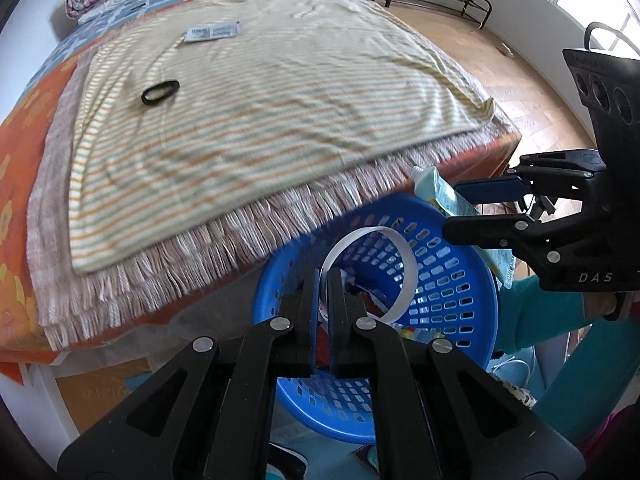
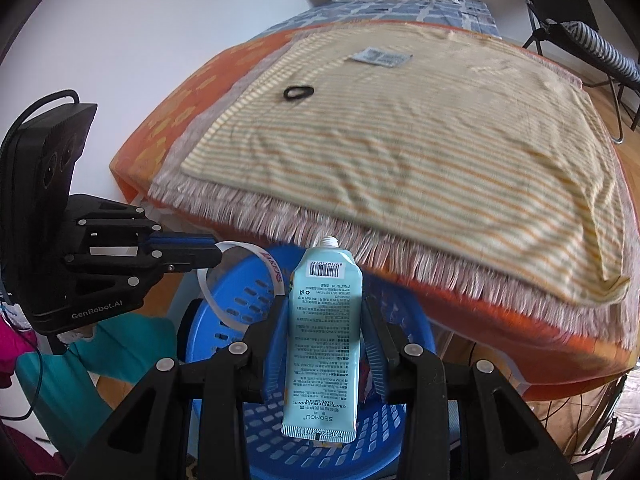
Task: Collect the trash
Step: 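Open both tools to drop the band and tube into the basket, then move both open tools back over the blanket toward the hair tie and label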
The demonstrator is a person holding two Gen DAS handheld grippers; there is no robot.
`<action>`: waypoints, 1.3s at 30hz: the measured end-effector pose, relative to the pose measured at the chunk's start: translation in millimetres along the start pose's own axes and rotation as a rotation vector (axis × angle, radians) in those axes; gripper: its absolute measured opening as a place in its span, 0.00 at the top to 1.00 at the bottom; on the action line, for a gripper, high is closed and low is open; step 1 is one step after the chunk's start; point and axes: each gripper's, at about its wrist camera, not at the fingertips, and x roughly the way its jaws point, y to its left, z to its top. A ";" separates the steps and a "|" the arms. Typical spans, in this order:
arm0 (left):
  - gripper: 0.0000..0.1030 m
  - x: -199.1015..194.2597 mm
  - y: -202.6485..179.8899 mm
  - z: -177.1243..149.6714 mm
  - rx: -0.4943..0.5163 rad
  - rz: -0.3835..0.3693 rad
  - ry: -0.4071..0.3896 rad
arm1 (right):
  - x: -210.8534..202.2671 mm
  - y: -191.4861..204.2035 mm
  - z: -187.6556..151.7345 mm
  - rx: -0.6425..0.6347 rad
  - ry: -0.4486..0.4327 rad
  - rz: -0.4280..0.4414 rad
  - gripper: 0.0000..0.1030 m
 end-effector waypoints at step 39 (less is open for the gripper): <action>0.58 19.6 -2.9 -7.6 -0.012 0.014 0.056 | 11.6 -0.5 -8.5 0.005 0.036 -0.061 0.28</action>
